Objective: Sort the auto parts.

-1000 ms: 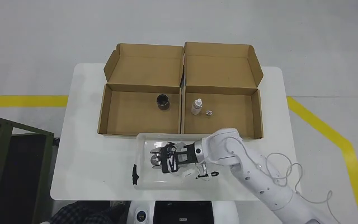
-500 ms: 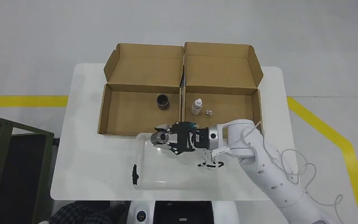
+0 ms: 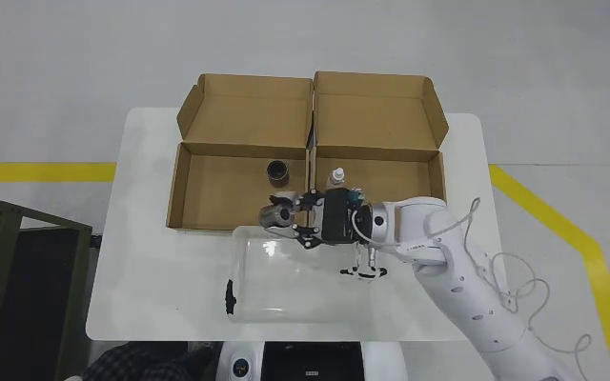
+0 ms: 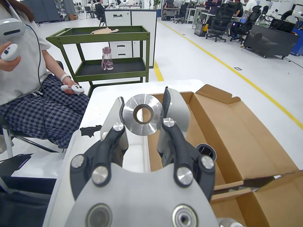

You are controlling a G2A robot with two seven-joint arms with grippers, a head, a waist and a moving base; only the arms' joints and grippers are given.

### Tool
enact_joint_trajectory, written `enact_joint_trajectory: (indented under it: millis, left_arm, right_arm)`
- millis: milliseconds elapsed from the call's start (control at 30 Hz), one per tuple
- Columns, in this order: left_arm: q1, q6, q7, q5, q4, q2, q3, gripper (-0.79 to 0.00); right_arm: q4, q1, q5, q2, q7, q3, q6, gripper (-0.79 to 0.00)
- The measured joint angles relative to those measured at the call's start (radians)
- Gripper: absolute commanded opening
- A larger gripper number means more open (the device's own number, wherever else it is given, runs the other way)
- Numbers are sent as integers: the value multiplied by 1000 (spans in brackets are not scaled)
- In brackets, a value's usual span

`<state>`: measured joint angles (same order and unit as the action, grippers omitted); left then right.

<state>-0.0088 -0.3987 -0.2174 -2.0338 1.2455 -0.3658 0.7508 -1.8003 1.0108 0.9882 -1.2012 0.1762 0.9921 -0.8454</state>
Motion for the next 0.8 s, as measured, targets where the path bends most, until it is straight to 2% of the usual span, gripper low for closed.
enact_joint_trajectory:
  millis: [267, 567, 800]
  left_arm:
    - [0, 0, 0, 0, 0, 0, 0, 0]
    - [0, 0, 0, 0, 0, 0, 0, 0]
    - [0, 0, 0, 0, 0, 0, 0, 0]
  right_arm:
    - [1, -4, 3, -1, -15, -5, -1, -785]
    - [43, -36, 77, -7, 66, -42, 51, -785]
    - [109, -102, 119, -22, 129, -92, 92, -785]
